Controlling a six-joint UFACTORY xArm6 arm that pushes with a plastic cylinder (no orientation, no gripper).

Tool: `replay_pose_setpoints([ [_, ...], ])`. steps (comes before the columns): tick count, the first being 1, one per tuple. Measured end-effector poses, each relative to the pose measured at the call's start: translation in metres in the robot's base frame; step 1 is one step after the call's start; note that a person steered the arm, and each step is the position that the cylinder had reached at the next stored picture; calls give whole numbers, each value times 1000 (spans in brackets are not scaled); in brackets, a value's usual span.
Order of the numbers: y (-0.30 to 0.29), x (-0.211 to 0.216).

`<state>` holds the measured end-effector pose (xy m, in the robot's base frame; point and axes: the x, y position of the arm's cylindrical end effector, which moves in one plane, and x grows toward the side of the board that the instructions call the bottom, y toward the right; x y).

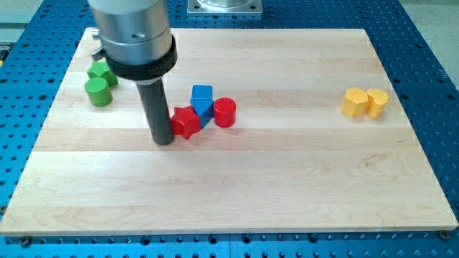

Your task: Move the green blocks towards the top side of the yellow blocks

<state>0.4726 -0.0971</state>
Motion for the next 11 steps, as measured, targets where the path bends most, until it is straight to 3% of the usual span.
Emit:
replay_pose_setpoints([
  [1, 40, -3],
  [2, -23, 9],
  [3, -184, -1],
  [4, -185, -30],
  [6, -73, -133],
  [8, 70, -140],
  [9, -3, -144],
  [10, 26, -178],
  [11, 111, -177],
])
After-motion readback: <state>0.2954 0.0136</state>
